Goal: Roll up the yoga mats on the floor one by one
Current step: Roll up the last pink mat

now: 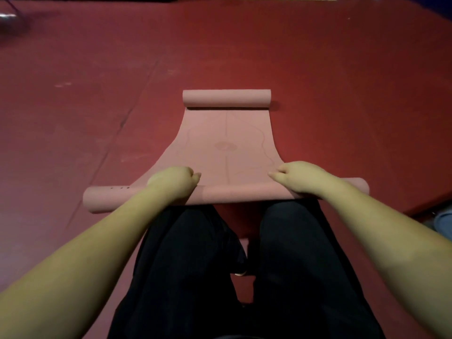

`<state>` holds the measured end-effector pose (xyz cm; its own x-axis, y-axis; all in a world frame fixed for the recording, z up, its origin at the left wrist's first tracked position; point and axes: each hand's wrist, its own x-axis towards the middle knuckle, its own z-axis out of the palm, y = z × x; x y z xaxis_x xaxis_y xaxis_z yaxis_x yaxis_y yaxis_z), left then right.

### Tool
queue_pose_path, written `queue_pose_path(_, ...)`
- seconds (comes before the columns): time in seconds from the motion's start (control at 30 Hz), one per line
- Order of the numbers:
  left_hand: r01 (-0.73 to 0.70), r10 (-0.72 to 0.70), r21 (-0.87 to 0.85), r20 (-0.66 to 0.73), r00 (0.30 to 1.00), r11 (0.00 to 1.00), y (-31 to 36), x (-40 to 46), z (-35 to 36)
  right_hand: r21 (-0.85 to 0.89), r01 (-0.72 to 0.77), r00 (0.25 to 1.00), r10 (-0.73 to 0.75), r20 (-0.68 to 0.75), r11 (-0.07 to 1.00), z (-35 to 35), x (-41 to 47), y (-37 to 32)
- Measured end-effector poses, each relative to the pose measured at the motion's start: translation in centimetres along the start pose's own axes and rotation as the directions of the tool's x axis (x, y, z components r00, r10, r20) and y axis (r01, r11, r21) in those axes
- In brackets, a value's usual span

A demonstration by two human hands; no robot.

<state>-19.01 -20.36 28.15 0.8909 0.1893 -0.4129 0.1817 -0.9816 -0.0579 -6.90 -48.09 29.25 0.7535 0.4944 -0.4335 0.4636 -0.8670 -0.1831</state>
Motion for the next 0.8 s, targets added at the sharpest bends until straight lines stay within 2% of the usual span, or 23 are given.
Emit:
queue_pose_path(0.03, 0.005, -0.006, 0.072, 0.015, 1.0, 0.997, 0.0, 0.2, 0.4, 0.003, -0.007, 0.999, 0.007, 0.031, 1.0, 0.0, 0.3, -0.1)
queue_pose_path(0.1, 0.009, -0.008, 0.105, -0.003, 1.0, 0.994, 0.0, 0.3, 1.1, 0.002, 0.007, 0.999, -0.007, 0.04, 1.0, 0.1, 1.0, -0.4)
queue_pose_path(0.2, 0.108, -0.119, -0.086, -0.135, 0.984, 0.99, 0.3, 0.5, 1.1, 0.003, 0.013, 0.999, -0.013, 0.032, 1.0, 0.2, 1.7, -0.7)
queue_pose_path(0.3, 0.143, -0.147, -0.066, -0.066, 0.987, 0.988, 0.3, 0.9, 1.2, -0.009, -0.025, 0.997, 0.026, 0.068, 1.0, 0.3, 2.1, -1.1)
queue_pose_path(0.4, 0.185, -0.201, -0.093, -0.202, 0.959, 0.978, 0.6, 0.2, 1.4, -0.02, -0.06, 0.991, 0.062, 0.12, 0.998, -0.2, 2.6, -1.5)
queue_pose_path(0.53, 0.172, -0.184, -0.066, -0.397, 0.899, 0.983, 1.3, -0.9, 1.9, -0.064, -0.081, 0.971, 0.093, 0.218, 0.995, -0.6, 3.2, -1.7)
queue_pose_path(0.67, 0.059, -0.14, -0.169, -0.518, 0.844, 0.984, 1.4, -2.1, 3.5, -0.078, -0.097, 0.955, 0.115, 0.274, 0.992, -1.0, 3.0, -2.0)
queue_pose_path(0.8, 0.126, -0.164, -0.106, -0.566, 0.808, 0.986, 1.8, -3.1, 5.6, -0.097, -0.086, 0.951, 0.111, 0.29, 0.992, -1.0, 3.2, -2.0)
